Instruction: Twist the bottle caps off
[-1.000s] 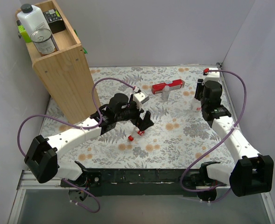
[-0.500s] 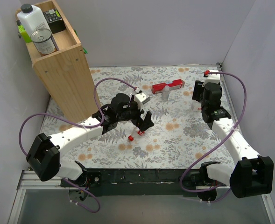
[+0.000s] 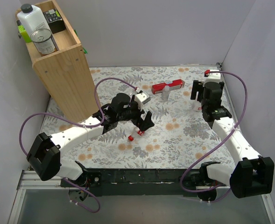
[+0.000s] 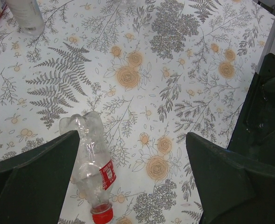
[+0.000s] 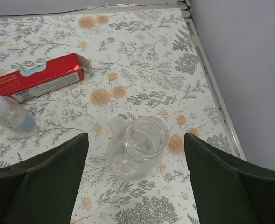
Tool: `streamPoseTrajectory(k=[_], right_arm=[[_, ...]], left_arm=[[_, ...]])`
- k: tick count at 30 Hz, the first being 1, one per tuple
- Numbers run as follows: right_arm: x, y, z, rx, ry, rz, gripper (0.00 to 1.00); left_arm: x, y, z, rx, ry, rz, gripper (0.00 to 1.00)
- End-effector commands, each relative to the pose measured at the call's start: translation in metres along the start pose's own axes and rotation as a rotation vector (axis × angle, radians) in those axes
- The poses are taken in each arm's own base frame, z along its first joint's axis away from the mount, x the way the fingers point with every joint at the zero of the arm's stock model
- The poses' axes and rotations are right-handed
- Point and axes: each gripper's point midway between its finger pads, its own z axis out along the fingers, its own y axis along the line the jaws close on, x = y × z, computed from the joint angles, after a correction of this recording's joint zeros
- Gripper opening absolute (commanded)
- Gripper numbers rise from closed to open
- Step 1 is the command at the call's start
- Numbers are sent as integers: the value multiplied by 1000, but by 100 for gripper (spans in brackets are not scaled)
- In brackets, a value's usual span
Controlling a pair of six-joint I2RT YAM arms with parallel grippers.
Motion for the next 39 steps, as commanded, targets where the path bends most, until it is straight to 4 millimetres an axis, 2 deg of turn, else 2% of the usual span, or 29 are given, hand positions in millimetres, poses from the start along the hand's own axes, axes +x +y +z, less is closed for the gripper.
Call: streamPoseTrajectory(k=[1, 5, 6, 8, 10, 14, 21, 24, 25, 26, 28, 32, 33, 35, 36, 37, 38, 39], right_arm=[[-44, -27, -17, 121, -85, 60, 90], [-68, -37, -40, 140, -143, 113, 90], [-81, -38, -52, 123, -183, 133, 90], [-86, -38, -62, 99, -199, 154, 90], [-94, -34, -76, 48, -228, 176, 90], [-88, -17, -89, -69, -214, 202, 83], [-80, 1, -105, -193, -197, 217, 79], [-83, 8, -111, -244, -201, 220, 77], [-84, 11, -113, -260, -204, 219, 76], [-88, 17, -116, -298, -209, 213, 75], [-93, 25, -122, -346, -217, 205, 72], [-109, 51, -141, -482, -249, 195, 65], [-112, 65, -150, -533, -254, 188, 65], [-113, 81, -153, -575, -239, 180, 63], [-116, 99, -165, -635, -240, 167, 63], [-114, 108, -168, -656, -229, 163, 63], [-108, 119, -165, -660, -197, 159, 63], [-102, 139, -176, -721, -177, 146, 63]], left_arm=[[-10, 0, 1, 11, -10, 15, 98], [4, 13, 11, -44, 41, -5, 98], [14, 22, 18, -79, 74, -25, 98], [22, 31, 24, -117, 111, -50, 98], [40, 41, 33, -158, 168, -81, 98], [59, 54, 43, -211, 226, -100, 98], [92, 73, 58, -279, 327, -117, 98], [103, 77, 66, -284, 358, -129, 91], [105, 78, 67, -287, 363, -135, 80], [108, 79, 69, -297, 371, -144, 73], [106, 82, 70, -312, 362, -152, 61], [78, 85, 62, -322, 262, -207, 54], [52, 78, 57, -281, 181, -252, 54], [31, 88, 42, -268, 94, -336, 52], [3, 79, 33, -205, -3, -392, 52], [-3, 92, 23, -214, -41, -430, 52], [-13, 92, 16, -203, -71, -459, 52], [-34, 90, 11, -171, -140, -482, 53]])
